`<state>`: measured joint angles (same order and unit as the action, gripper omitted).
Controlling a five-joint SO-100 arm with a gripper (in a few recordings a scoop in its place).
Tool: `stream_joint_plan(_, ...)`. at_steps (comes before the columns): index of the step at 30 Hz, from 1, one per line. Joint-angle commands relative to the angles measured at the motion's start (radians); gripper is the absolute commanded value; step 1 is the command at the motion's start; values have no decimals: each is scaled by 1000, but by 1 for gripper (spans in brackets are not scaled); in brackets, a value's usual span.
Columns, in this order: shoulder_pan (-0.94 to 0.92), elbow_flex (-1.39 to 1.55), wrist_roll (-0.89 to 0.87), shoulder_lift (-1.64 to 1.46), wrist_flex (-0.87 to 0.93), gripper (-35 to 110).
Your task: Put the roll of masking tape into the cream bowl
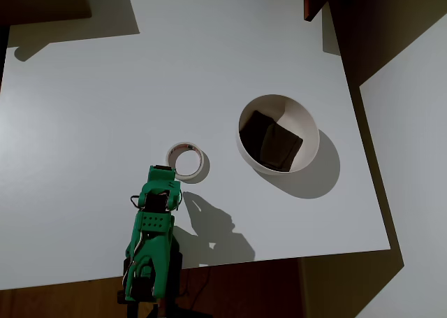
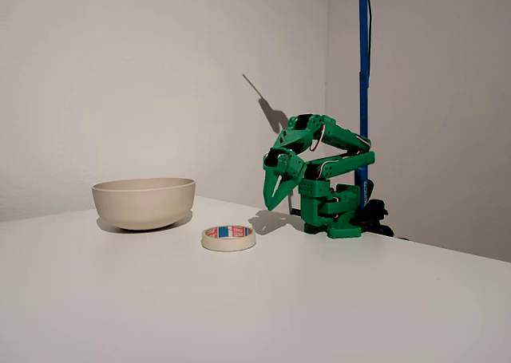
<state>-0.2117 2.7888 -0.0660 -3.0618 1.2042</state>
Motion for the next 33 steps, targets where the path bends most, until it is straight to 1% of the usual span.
stream_joint_plan(1,-43,-103,-17,184,-69,-8)
stream_joint_plan(7,-120,-235,-11,560,-146,-8)
stream_joint_plan(10,-155,-291,-12,655,-172,-8)
stream_joint_plan(14,-176,-299,-25,626,-173,-8)
stream_joint_plan(15,-183,-299,-34,612,-164,-4)
stream_joint_plan(17,-181,-299,-41,594,-149,11)
stream_joint_plan(18,-179,-299,-48,591,-146,13)
stream_joint_plan(33,-201,-301,-72,730,-206,17)
